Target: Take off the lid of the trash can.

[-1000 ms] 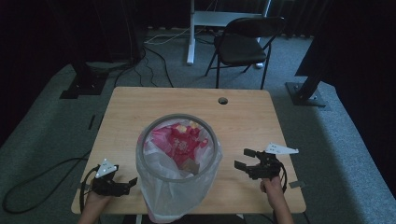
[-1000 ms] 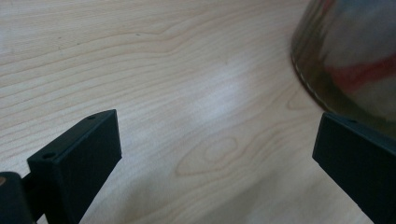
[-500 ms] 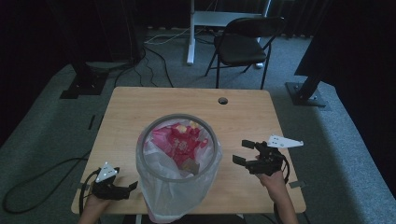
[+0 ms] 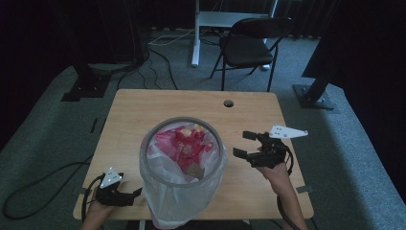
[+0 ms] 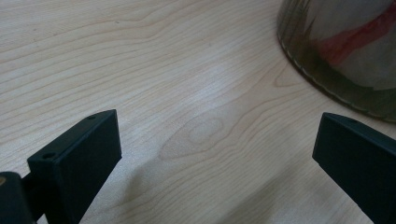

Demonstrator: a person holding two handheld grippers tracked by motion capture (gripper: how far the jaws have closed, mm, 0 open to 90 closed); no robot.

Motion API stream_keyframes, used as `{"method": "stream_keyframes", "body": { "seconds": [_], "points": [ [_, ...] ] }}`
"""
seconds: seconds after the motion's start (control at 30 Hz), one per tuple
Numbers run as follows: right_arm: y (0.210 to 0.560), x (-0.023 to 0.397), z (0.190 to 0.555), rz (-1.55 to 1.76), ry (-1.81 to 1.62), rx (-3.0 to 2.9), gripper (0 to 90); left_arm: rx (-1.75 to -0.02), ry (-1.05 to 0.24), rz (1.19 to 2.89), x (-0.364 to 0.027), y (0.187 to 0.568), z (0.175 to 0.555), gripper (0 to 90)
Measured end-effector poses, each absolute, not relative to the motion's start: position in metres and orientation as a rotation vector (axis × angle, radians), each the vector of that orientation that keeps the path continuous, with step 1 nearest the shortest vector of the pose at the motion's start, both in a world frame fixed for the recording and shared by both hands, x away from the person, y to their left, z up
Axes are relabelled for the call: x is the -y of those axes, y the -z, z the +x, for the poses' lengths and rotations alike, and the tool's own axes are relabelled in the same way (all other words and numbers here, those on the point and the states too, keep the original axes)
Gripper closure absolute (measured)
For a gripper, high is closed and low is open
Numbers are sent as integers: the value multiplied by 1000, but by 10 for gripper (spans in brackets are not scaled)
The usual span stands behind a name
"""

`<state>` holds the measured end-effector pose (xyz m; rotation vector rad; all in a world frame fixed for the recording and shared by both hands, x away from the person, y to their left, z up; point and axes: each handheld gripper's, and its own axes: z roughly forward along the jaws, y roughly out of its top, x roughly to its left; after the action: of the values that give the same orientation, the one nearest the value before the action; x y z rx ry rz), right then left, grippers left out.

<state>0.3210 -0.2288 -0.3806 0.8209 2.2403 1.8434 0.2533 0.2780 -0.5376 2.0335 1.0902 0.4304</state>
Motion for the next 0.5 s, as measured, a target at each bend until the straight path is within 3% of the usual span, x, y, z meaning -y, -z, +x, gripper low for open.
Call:
{"method": "stream_keyframes", "body": {
  "seconds": [0.5],
  "points": [
    [344,194,345,689,-1879,-2303,119,-1095,-404,2043,-276,540,254,11]
  ]
}}
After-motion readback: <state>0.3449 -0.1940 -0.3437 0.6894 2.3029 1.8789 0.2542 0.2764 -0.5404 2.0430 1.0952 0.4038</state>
